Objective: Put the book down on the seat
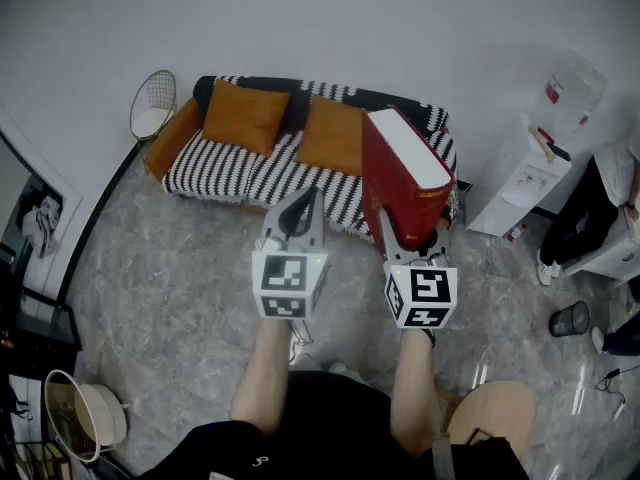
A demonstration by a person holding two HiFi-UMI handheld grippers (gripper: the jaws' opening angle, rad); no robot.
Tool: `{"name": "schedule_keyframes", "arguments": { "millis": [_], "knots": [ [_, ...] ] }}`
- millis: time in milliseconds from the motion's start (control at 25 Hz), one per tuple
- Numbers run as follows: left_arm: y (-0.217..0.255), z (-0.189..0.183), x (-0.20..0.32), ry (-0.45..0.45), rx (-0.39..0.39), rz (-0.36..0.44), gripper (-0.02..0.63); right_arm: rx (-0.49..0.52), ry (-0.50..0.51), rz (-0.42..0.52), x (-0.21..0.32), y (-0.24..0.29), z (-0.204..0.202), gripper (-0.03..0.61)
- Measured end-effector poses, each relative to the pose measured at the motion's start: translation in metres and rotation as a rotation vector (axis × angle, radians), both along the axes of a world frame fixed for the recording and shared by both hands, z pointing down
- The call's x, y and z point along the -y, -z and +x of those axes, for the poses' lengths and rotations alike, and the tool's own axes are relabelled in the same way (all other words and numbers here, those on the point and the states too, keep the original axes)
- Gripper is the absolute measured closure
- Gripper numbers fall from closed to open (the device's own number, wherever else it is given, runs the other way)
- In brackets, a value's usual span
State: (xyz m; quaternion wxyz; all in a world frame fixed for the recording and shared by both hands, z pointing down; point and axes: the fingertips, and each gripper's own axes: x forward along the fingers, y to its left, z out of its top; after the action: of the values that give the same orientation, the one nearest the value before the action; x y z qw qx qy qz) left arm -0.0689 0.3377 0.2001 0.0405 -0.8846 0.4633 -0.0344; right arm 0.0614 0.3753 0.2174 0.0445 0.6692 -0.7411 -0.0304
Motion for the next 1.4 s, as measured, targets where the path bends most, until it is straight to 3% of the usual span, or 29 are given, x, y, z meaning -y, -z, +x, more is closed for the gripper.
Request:
{"name": "schedule_keyframes", "arguments": {
  "millis": [640,920,1400],
  "knots": [
    [0.009,-0.010,-0.010,0.037,-0.038,0.014,0.603,0.045,0.010,0.037,-0.011,0.013,0.003,0.367],
    [0.021,-0.056,0.008,0.145,-0.119,0.001,0.603,0.040,0.022,0.071,-0.005,0.025,-0.002,0.365],
    [0.036,-0.055,0.020,0.153,-0.130,0.038,0.603,0.036,0.024,0.100,0.009,0.038,0.001,0.365]
  ]
}}
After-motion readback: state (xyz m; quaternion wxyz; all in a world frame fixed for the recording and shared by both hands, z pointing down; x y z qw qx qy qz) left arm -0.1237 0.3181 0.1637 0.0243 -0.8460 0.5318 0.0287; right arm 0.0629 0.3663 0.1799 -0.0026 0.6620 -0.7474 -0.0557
